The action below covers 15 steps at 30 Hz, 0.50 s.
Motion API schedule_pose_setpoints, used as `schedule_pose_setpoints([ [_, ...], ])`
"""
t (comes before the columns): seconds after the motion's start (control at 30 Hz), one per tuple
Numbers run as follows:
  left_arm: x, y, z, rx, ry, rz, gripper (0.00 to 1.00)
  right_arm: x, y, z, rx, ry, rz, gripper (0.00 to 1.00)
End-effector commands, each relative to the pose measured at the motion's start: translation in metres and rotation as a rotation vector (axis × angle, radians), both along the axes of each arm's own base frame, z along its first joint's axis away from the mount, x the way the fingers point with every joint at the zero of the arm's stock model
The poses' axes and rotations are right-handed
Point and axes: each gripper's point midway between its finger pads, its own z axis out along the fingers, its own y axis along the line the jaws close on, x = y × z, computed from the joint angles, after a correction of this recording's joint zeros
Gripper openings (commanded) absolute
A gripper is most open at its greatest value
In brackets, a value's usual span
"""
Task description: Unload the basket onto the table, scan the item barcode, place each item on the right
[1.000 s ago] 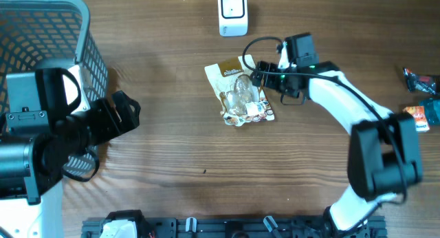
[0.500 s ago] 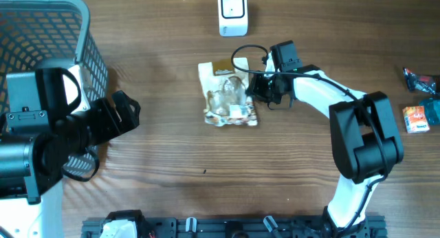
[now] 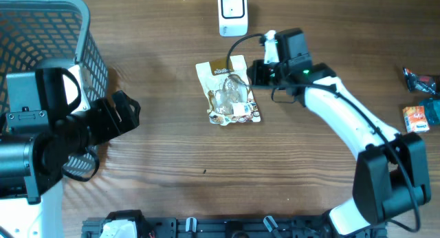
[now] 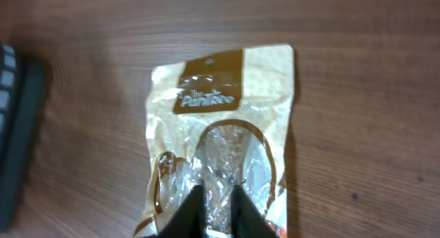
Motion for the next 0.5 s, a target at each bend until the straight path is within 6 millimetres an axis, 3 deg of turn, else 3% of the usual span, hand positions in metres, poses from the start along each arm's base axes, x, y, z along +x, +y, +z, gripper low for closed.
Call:
schedule_pose_setpoints([
  [0.0,0.001,-0.001,0.003,0.009,-0.011,-0.015,1.00,-0.013,0.017,-0.013,-0.296,-0.162,0.250,0.62],
  [0.03,0.001,-0.001,0.003,0.009,-0.011,-0.015,1.00,-0.025,0.033,-0.018,-0.349,-0.202,0.381,0.82],
  [0.07,0.001,-0.001,0.003,0.009,-0.011,-0.015,1.00,-0.034,0.045,-0.022,-0.396,-0.234,0.472,0.95],
  [0.1,0.001,-0.001,0.003,0.008,-0.011,-0.015,1.00,-0.041,0.053,-0.025,-0.458,-0.262,0.527,1.00],
  [0.27,0.001,-0.001,0.003,0.009,-0.011,-0.015,1.00,-0.063,0.078,-0.043,-0.577,-0.306,0.694,1.00],
  [0.47,0.001,-0.001,0.003,0.009,-0.011,-0.015,1.00,-0.085,0.074,-0.083,-0.653,-0.211,0.832,1.00],
])
